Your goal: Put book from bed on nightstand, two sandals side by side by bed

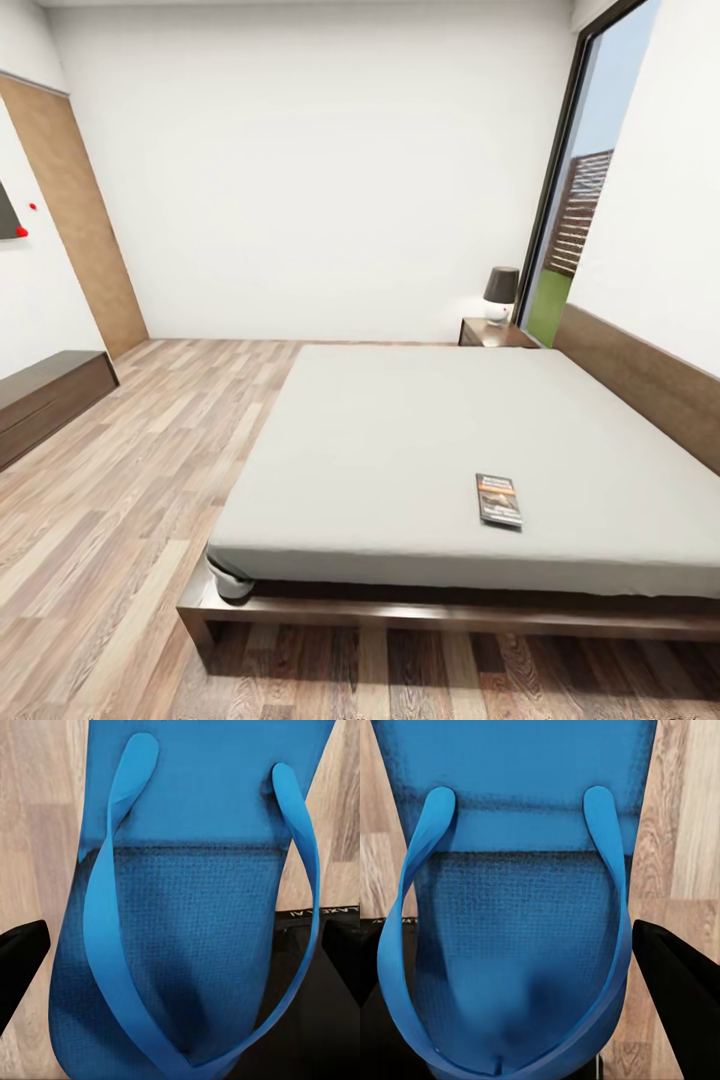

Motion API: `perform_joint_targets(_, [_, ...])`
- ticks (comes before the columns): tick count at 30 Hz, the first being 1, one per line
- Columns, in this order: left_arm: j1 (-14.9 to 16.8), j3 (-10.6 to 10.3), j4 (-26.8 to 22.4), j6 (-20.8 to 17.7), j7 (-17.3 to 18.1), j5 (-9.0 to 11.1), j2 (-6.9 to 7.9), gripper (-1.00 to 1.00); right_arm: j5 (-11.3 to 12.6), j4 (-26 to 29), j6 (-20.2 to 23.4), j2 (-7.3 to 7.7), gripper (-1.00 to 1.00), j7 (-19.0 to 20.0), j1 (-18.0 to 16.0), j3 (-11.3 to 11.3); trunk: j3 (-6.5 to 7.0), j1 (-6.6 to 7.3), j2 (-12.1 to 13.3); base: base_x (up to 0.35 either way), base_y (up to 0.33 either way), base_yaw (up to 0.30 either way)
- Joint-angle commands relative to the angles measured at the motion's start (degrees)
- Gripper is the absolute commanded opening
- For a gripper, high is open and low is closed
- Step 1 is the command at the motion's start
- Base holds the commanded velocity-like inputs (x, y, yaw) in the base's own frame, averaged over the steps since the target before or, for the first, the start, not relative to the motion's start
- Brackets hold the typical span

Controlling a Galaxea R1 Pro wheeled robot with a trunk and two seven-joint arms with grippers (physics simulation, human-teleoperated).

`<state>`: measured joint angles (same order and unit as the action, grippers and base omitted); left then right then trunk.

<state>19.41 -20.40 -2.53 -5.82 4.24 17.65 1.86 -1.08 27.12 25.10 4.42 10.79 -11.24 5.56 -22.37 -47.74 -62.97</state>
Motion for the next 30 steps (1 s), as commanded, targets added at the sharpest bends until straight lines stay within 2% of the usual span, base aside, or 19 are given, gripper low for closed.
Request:
perform_joint_targets(1, [0.3,-0.5,-0.1,-1.1,-0.1,0.5,0.05,-1.0,-0.1,0.1,0.5,-0.03,-1.0,0.3,-0.2,0.3,-0.35,-0.23,-0.5,0.0,0.0,0.0])
perform_joint_targets(4, [1.8,-0.5,-0.2,-4.0,-0.1,0.5,0.06,-1.0,-0.1,0.1,0.9,0.01,-1.0,0.3,-0.9,0.4,-1.17,-0.89,-1.7,0.0,0.0,0.0])
perform_joint_targets(7, [3.1,-0.5,-0.1,-5.2,0.0,0.5,0.07,-1.0,-0.1,0.1,1.5,0.04,-1.0,0.3,-1.6,0.5,-1.99,-1.54,-2.9,0.0,0.0,0.0])
perform_joint_targets(12, [5.4,-0.5,-0.1,-6.6,0.1,0.5,0.07,-1.0,-0.1,0.2,5.0,0.2,-1.0,0.3,-3.1,0.5,-3.36,-2.64,-4.9,0.0,0.0,0.0])
perform_joint_targets(16, [6.8,-0.5,-0.2,-9.2,0.0,0.5,0.07,-1.0,-0.1,0.2,6.2,0.33,-1.0,0.4,-3.8,0.6,-4.45,-3.52,-6.5,0.0,0.0,0.0])
perform_joint_targets(22, [8.2,-0.5,-0.2,-10.5,0.0,0.5,0.07,-1.0,-0.1,0.2,9.4,0.61,-1.0,0.4,-4.8,0.6,-6.1,-4.84,-8.9,0.0,0.0,0.0])
perform_joint_targets(30, [10.6,-0.5,-0.2,-12.6,0.0,0.5,0.07,-1.0,0.0,0.2,10.5,0.89,-1.0,0.5,-6.4,0.7,-8.28,-6.6,-12.1,0.0,0.0,0.0])
